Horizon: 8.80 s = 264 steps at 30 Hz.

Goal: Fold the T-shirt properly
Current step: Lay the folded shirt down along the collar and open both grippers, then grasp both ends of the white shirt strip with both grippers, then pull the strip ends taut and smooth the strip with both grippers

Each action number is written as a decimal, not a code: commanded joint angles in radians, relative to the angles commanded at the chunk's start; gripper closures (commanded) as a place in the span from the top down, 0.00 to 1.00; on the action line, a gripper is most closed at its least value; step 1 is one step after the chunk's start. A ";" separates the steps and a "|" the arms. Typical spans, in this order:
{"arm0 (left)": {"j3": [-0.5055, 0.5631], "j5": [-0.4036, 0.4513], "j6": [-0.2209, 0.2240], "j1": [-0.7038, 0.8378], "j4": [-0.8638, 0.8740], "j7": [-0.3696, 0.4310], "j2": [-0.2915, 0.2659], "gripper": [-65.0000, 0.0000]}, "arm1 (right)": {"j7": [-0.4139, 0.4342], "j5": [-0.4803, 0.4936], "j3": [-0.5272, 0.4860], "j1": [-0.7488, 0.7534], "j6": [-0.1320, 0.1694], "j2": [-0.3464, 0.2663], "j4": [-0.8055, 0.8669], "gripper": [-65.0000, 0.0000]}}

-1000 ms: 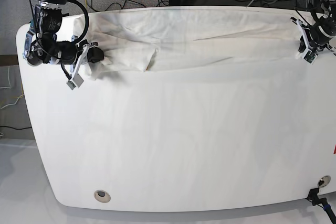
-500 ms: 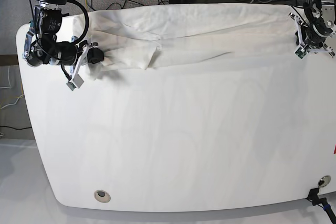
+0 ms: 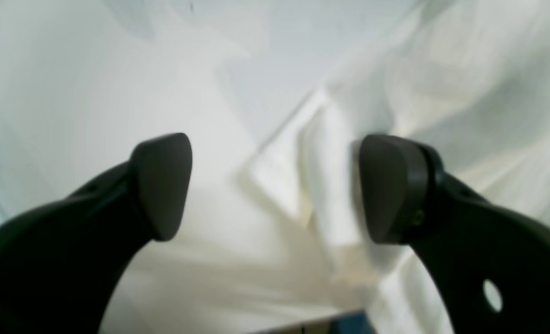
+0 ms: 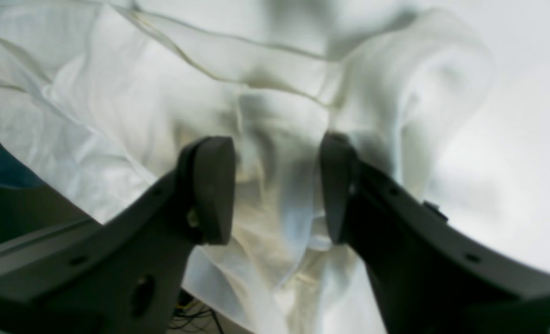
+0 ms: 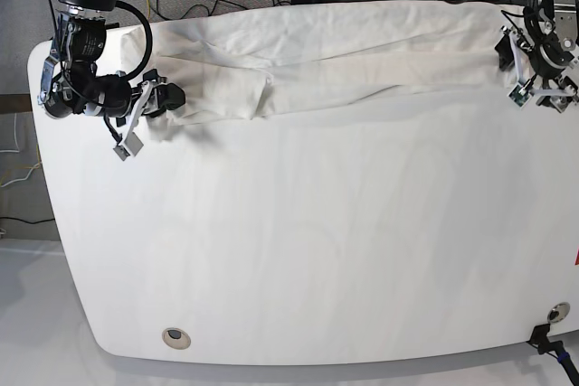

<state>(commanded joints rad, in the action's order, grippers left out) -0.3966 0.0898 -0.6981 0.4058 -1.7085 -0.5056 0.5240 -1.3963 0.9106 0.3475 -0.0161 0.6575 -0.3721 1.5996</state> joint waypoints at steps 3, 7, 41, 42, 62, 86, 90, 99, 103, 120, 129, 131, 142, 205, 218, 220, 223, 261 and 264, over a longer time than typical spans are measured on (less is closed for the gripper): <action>-0.037 -0.124 0.000 -0.029 -0.035 0.000 0.000 0.82 | 0.000 0.000 0.000 -0.002 0.000 0.005 0.068 0.45; -0.081 -0.247 0.000 -0.023 -0.104 -0.002 -0.015 0.82 | 0.000 0.000 0.000 0.000 0.000 0.006 0.140 0.45; -0.044 -0.388 0.000 0.189 -0.003 -0.002 -0.275 0.82 | 0.088 -0.008 0.000 0.166 -0.005 0.126 -0.049 0.44; -0.044 -0.388 0.000 0.180 0.009 -0.002 -0.275 0.82 | 0.097 -0.008 0.000 0.164 -0.005 0.121 -0.060 0.44; 0.041 -0.258 0.000 -0.054 0.120 -0.002 -0.272 0.04 | 0.145 -0.264 0.000 0.023 0.000 0.117 -0.066 0.00; 0.087 -0.261 0.000 -0.138 0.006 -0.002 -0.141 0.04 | 0.059 -0.215 0.000 -0.130 -0.002 0.123 -0.091 0.00; 0.087 -0.258 0.000 -0.137 0.002 -0.002 -0.123 0.04 | 0.056 -0.152 0.000 -0.143 -0.006 0.118 -0.091 0.00; 0.091 -0.259 0.000 -0.140 0.002 -0.107 -0.046 0.52 | 0.056 -0.152 0.000 -0.140 -0.006 0.121 -0.091 0.00; 0.087 -0.261 0.000 -0.140 0.002 -0.107 -0.043 0.86 | 0.056 -0.152 0.000 -0.138 -0.006 0.121 -0.091 0.00; -0.180 -0.265 0.000 -0.140 -0.109 -0.107 -0.215 0.47 | 0.044 -0.147 -0.029 -0.135 0.000 0.292 -0.017 0.00; -0.187 -0.261 0.000 -0.138 -0.106 -0.107 -0.253 0.18 | 0.048 -0.155 -0.133 -0.095 -0.003 0.345 -0.021 0.00; -0.187 -0.261 0.000 -0.138 -0.091 -0.106 -0.253 0.18 | 0.062 -0.155 -0.133 -0.075 -0.003 0.347 -0.021 0.00; -0.183 -0.261 0.000 -0.212 0.068 -0.100 -0.256 0.00 | 0.131 -0.272 -0.135 -0.028 -0.002 0.331 -0.021 0.00; -0.471 -0.353 0.000 -0.385 0.164 -0.476 -0.247 0.79 | 0.177 -0.477 -0.137 -0.068 0.002 0.187 -0.106 0.00; -0.462 -0.353 0.000 -0.425 0.365 -0.476 -0.244 0.79 | 0.177 -0.477 -0.137 -0.069 0.002 0.186 -0.106 0.00; -0.440 -0.353 0.000 -0.425 0.373 -0.476 -0.245 0.78 | 0.177 -0.477 -0.137 -0.069 0.002 0.186 -0.106 0.00; -0.397 -0.353 0.000 -0.425 0.373 -0.474 -0.247 0.78 | 0.177 -0.477 -0.137 -0.069 0.002 0.187 -0.106 0.00; -0.258 -0.347 0.000 -0.425 0.362 -0.288 -0.270 0.14 | 0.177 -0.477 -0.137 -0.069 0.002 0.189 -0.106 0.00; -0.256 -0.347 0.000 -0.419 0.304 -0.293 -0.270 0.14 | 0.177 -0.477 -0.137 -0.069 0.002 0.189 -0.106 0.00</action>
<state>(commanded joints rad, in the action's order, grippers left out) -0.6529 -0.2570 -0.6981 -0.0130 -1.4047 -0.7986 0.2539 -1.2190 0.4335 0.2110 -0.0852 0.6590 -0.1834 1.4937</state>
